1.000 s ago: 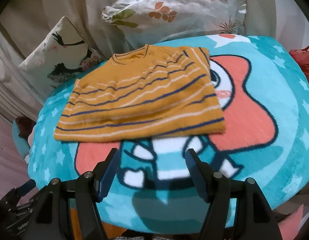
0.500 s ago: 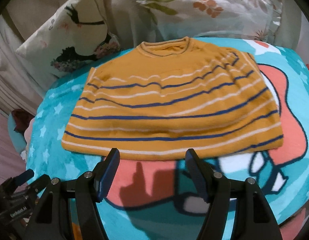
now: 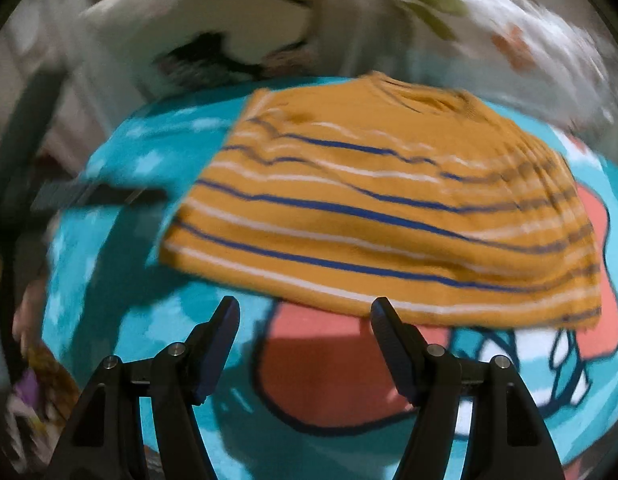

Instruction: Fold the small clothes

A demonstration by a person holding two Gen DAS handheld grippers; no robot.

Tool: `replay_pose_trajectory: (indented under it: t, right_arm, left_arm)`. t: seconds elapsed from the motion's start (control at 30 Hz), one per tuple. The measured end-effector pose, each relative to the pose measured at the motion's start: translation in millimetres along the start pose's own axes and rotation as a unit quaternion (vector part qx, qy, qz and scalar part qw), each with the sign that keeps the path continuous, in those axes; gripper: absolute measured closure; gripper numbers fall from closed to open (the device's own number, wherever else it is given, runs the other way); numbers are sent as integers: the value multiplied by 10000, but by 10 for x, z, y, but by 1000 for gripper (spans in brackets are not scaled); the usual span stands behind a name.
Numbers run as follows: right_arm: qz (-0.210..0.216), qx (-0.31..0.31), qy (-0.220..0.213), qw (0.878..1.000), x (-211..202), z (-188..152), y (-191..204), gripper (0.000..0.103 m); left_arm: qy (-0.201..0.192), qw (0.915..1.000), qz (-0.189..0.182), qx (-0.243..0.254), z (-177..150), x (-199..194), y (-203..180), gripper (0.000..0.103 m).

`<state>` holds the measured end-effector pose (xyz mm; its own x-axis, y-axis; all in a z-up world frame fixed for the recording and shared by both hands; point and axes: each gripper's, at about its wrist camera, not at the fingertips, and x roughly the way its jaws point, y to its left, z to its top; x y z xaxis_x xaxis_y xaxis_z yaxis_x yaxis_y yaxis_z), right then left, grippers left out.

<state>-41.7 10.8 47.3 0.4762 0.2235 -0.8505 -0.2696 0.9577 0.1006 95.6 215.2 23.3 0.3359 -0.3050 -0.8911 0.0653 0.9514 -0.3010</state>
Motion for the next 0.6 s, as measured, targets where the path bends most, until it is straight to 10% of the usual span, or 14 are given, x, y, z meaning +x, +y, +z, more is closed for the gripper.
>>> replay_pose_trajectory:
  t: [0.6]
  right_arm:
    - [-1135,-2933,-268,9489,765,113,1301,32]
  left_arm:
    - [505,9934,-951,386,1002,804,-160,23]
